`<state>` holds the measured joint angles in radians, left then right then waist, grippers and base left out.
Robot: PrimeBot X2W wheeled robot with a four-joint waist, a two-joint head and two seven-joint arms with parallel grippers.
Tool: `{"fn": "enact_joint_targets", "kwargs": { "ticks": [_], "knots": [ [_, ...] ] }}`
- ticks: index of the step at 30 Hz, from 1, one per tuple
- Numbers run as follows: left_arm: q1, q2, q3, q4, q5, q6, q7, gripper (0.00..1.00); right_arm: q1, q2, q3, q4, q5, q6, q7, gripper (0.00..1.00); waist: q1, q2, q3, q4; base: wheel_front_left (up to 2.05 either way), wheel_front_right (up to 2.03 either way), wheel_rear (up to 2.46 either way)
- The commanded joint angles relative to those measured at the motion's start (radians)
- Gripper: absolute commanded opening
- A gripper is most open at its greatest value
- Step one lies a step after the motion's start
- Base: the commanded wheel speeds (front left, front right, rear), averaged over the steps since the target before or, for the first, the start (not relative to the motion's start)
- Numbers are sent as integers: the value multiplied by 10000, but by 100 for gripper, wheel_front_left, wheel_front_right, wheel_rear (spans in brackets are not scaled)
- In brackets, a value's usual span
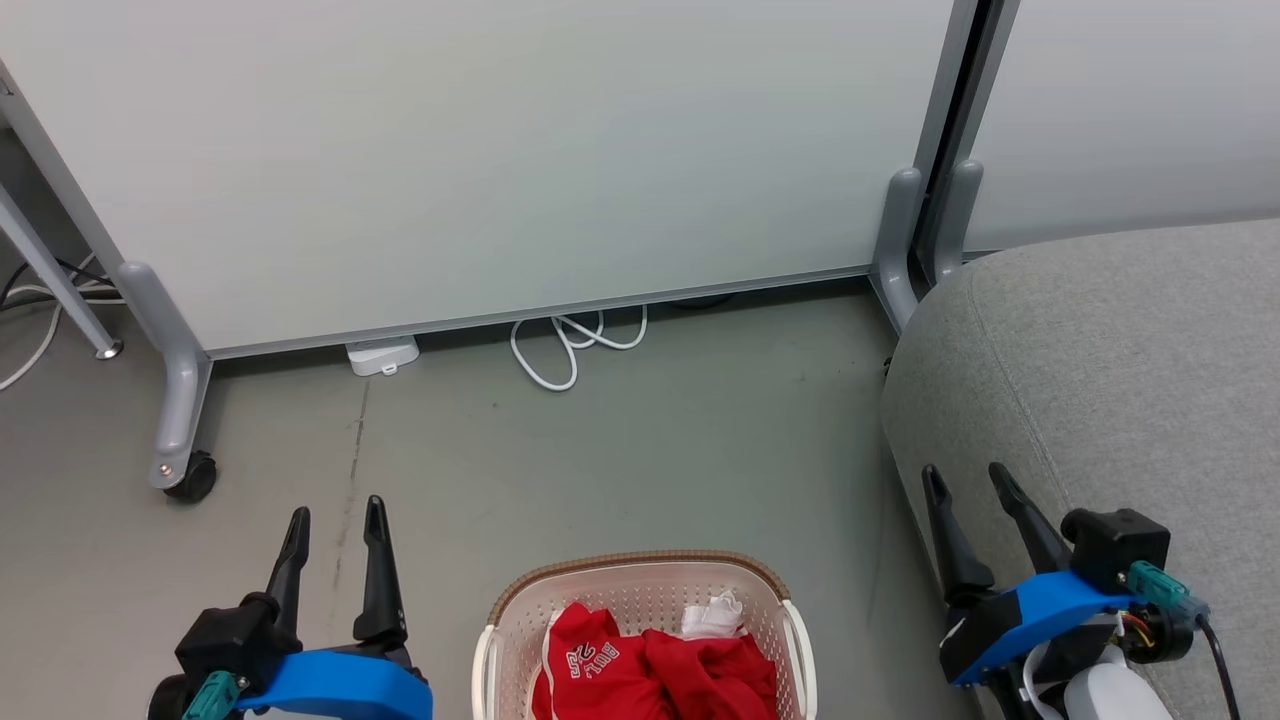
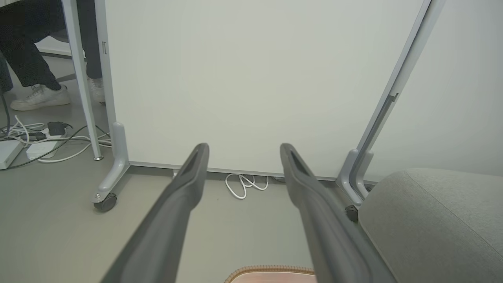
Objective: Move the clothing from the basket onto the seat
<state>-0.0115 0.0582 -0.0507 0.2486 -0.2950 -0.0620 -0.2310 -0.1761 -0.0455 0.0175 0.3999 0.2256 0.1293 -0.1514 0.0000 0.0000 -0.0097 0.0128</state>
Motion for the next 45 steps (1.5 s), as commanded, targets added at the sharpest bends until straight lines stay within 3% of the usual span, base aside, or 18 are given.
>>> {"fn": "enact_joint_targets", "kwargs": {
  "ticks": [1,18,34,41,45],
  "knots": [
    [15,10,-43,-26,199,34,-86,100,-143,-71,24,-1,-236,21,-109,100,0,0,5,-2,0,0,0],
    [141,-14,-122,3,1147,88,-365,100,-158,-77,147,45,-1329,22,-296,100,0,0,-61,89,0,0,0],
    [140,-46,-85,70,1029,90,-359,100,-220,-74,210,-4,-1150,16,-259,100,0,0,116,-2,0,0,0],
    [-159,-50,-123,337,920,106,-356,100,-484,-73,299,-212,-1040,16,-315,100,0,0,974,-334,0,0,0],
    [-634,-32,-230,715,812,56,-213,100,-894,-71,312,-493,-968,16,-430,100,0,0,2227,-658,0,0,0]
  ]
}}
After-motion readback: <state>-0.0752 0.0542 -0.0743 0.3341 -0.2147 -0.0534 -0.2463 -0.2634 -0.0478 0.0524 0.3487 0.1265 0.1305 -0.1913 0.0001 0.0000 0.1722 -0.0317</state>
